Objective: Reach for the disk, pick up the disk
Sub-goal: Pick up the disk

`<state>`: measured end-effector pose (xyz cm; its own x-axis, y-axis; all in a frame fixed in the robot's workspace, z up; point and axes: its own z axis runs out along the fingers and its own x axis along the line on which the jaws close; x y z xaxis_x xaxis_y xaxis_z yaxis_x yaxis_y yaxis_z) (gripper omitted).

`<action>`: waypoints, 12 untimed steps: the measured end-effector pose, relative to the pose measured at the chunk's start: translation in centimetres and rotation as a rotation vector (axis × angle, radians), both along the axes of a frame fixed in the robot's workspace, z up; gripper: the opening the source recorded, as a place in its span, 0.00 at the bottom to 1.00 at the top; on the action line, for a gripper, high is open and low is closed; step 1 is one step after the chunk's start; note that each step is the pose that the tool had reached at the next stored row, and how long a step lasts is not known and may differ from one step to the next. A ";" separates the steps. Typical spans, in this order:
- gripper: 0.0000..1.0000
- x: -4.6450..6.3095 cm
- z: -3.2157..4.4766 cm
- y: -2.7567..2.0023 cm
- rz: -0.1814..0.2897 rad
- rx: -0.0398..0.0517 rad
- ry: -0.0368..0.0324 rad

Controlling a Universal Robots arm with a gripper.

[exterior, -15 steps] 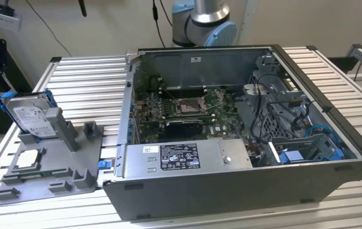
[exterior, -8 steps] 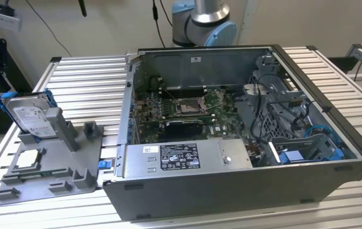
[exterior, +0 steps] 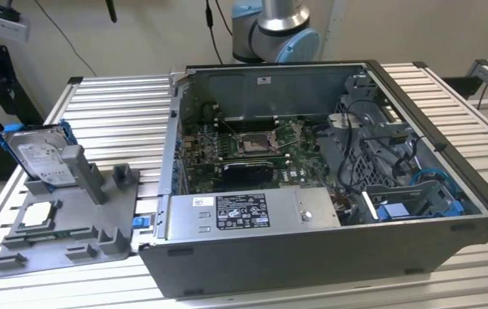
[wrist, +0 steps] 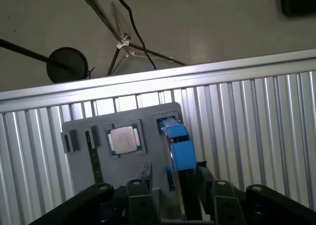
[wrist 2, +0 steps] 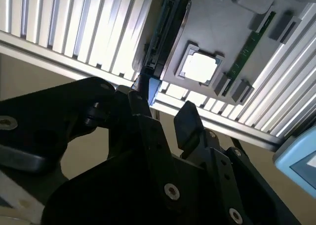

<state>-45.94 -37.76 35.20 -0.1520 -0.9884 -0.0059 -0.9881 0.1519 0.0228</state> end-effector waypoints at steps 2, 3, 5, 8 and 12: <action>1.00 0.0 0.00 0.00 0.000 0.0000 0.0000; 1.00 0.0 0.00 0.00 0.000 0.0000 0.0000; 1.00 0.0 0.00 0.00 0.000 0.0000 0.0000; 1.00 0.0 -0.02 0.00 0.000 0.0000 0.0000; 1.00 0.0 -0.52 0.01 0.001 -0.0013 0.0035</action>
